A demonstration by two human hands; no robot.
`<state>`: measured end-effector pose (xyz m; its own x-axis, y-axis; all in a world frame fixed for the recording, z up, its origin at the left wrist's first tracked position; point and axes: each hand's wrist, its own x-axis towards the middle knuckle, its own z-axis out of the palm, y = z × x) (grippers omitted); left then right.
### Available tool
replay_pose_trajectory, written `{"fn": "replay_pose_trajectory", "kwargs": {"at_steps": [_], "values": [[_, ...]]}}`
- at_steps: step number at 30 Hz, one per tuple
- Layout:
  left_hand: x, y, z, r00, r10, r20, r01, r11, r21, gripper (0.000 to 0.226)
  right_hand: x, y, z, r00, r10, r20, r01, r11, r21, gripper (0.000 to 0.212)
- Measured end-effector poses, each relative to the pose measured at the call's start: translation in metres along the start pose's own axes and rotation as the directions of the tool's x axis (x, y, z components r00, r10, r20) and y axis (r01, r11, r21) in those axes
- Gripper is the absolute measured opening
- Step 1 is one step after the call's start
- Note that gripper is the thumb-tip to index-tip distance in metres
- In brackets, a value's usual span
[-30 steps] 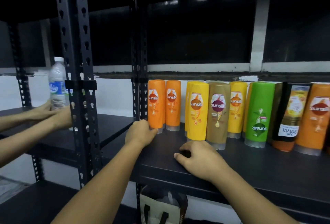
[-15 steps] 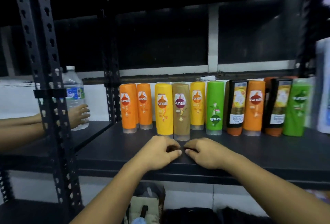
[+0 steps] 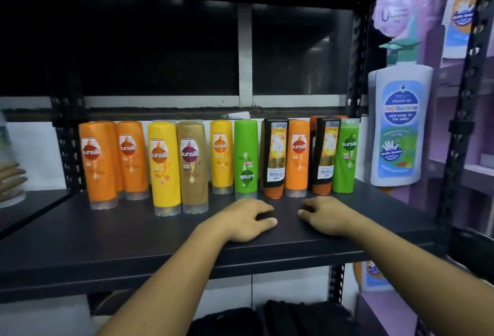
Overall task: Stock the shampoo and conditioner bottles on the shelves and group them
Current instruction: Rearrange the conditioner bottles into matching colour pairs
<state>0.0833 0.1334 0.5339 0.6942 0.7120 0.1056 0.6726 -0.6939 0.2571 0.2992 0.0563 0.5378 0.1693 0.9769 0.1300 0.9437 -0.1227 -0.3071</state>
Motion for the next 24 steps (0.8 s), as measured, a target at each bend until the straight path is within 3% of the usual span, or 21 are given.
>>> {"fn": "replay_pose_trajectory", "kwargs": {"at_steps": [4, 9, 12, 20, 24], "values": [[0.005, -0.01, 0.012, 0.997, -0.072, -0.008, 0.071, 0.994, -0.082, 0.061, 0.018, -0.001, 0.002, 0.956, 0.125, -0.266, -0.023, 0.934, 0.357, 0.048], [0.007, -0.013, 0.014, 0.997, -0.081, -0.015, 0.08, 0.993, -0.087, 0.061, 0.051, -0.013, 0.006, 0.922, 0.278, -0.27, -0.038, 0.759, 0.65, 0.058], [0.007, -0.013, 0.013, 0.997, -0.083, -0.01, 0.081, 0.993, -0.089, 0.061, 0.063, -0.015, 0.017, 0.929, 0.297, -0.223, -0.061, 0.715, 0.696, 0.056], [0.008, -0.015, 0.013, 0.997, -0.079, -0.015, 0.077, 0.99, -0.116, 0.062, 0.07, -0.01, 0.025, 0.859, 0.394, -0.328, -0.08, 0.735, 0.673, 0.066], [0.008, -0.016, 0.014, 0.997, -0.075, -0.024, 0.072, 0.989, -0.127, 0.062, 0.071, -0.008, 0.026, 0.85, 0.425, -0.31, -0.086, 0.694, 0.715, 0.054]]}}
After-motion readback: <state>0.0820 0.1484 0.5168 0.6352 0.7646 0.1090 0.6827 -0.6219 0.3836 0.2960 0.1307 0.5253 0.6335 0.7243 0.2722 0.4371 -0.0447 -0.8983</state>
